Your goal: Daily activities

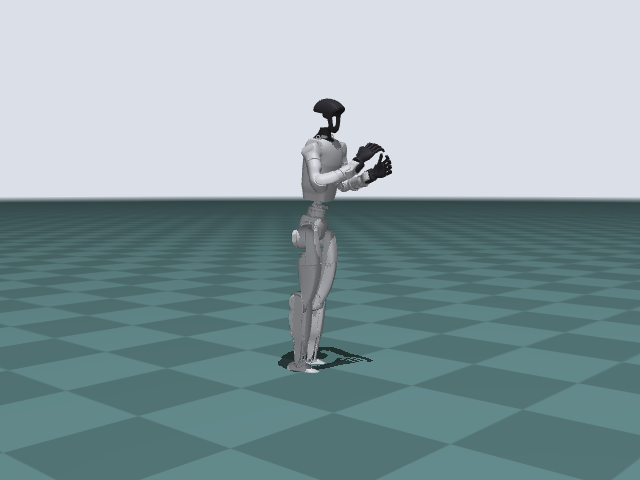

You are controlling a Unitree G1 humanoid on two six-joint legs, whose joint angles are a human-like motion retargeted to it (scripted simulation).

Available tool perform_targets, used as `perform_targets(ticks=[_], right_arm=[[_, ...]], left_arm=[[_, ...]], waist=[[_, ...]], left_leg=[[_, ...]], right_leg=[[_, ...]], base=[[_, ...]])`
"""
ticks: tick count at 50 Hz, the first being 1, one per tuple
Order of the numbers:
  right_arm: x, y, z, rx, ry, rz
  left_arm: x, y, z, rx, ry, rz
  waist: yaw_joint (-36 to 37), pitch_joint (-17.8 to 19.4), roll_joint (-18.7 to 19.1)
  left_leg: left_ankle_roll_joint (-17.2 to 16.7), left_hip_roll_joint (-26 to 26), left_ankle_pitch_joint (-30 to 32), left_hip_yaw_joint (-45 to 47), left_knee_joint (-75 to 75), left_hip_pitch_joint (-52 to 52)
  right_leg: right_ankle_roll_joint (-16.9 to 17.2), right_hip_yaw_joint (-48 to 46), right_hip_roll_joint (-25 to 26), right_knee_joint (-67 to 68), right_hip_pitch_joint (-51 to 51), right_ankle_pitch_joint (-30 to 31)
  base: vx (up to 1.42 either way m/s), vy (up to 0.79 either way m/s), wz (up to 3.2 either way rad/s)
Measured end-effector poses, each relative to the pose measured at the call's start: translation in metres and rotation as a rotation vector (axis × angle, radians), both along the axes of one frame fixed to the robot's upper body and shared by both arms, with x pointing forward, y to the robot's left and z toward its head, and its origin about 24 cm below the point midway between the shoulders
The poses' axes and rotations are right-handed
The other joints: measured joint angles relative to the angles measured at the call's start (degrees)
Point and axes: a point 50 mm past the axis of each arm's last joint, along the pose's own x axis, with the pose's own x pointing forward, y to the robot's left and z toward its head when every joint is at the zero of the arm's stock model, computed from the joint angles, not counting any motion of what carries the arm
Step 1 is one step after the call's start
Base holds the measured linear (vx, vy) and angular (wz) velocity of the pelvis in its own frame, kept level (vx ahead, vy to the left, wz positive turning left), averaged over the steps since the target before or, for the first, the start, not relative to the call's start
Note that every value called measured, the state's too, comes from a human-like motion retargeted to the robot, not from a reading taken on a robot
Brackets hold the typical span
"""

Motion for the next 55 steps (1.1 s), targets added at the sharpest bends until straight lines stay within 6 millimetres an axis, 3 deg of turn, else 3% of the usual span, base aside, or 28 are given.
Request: perform_targets(ticks=[29, 45, 55], right_arm=[[0.003, 0.025, -0.004, -0.01, 0.131, 0.101], [0.013, 0.01, -0.019, 0.024, 0.277, 0.052], [0.015, 0.012, -0.021, 0.112, 0.372, 0.092]], left_arm=[[-0.001, 0.015, -0.016, 0.079, 0.078, -0.007], [0.004, 0.004, -0.017, 0.017, 0.14, -0.116], [0.004, 0.005, -0.022, -0.055, 0.206, -0.122]], waist=[[-1.7, 1.9, -0.8], [-3.0, 3.6, -1.2], [-2.9, 4.1, -1.2]], left_leg=[[2.7, -1.1, 0.1, 3.4, 0.0, 1.9], [5.8, -2.0, 0.7, 5.3, 0.1, 2.2], [7.2, -2.8, 1.6, 7.0, 0.1, 1.9]], right_leg=[[0.8, 5.3, -0.8, 0.1, -0.2, -1.0], [2.4, 7.5, -1.5, 0.1, -1.4, -0.4], [4.0, 9.0, -2.0, 0.2, -2.8, 0.4]], base=[[-0.01, 0.0, -0.25], [-0.02, 0.02, -0.32], [-0.02, 0.02, -0.37]])
